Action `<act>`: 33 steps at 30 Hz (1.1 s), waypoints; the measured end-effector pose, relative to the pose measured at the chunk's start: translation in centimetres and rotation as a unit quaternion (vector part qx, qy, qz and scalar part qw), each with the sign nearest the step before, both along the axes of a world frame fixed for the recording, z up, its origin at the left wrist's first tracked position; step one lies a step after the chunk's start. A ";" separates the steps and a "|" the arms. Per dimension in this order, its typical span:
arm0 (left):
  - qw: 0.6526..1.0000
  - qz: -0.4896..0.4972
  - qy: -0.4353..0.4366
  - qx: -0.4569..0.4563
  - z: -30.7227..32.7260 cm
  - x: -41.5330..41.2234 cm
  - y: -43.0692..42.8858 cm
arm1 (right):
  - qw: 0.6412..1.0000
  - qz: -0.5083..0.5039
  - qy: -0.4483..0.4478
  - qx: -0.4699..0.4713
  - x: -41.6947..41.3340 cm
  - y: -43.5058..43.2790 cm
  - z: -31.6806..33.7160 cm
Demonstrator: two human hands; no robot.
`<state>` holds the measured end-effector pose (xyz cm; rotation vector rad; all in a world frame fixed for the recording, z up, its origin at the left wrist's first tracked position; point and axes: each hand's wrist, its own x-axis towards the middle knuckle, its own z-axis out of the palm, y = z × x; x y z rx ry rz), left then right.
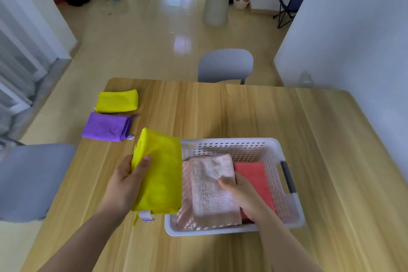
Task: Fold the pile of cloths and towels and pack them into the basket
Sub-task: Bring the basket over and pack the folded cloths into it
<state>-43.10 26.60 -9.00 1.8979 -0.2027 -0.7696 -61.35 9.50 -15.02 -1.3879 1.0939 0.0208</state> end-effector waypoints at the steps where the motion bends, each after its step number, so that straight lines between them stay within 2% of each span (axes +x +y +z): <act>1: 1.000 0.004 -0.002 0.006 0.0 0.0 0.0 | 0.999 -0.005 0.030 -0.012 0.0 0.0 -0.6; 4: 1.000 0.014 -0.008 0.013 -0.3 0.0 -0.2 | 0.991 -0.007 0.130 -0.023 -0.1 -0.3 -2.3; 6: 1.000 0.016 -0.012 0.019 -0.4 0.1 -0.3 | 0.988 0.024 0.151 -0.036 0.2 -0.6 -2.9; 10: 1.000 0.009 -0.017 0.013 -0.1 0.2 -0.4 | 0.995 0.004 0.097 -0.007 0.4 -1.0 -3.0; 16: 1.000 -0.001 -0.017 0.012 0.3 -0.1 -0.1 | 0.995 0.007 0.101 0.016 0.6 -1.0 -3.0; 23: 1.000 -0.004 -0.011 0.015 0.3 0.2 0.8 | 0.995 0.019 0.091 -0.025 0.3 -0.9 -1.8; 29: 1.000 -0.010 -0.008 0.005 0.3 -0.1 0.5 | 0.986 0.000 0.110 -0.128 -1.6 -2.6 0.7; 33: 1.000 -0.011 -0.003 -0.007 0.4 -0.3 -0.2 | 0.983 0.020 0.118 -0.139 -2.1 -2.8 1.0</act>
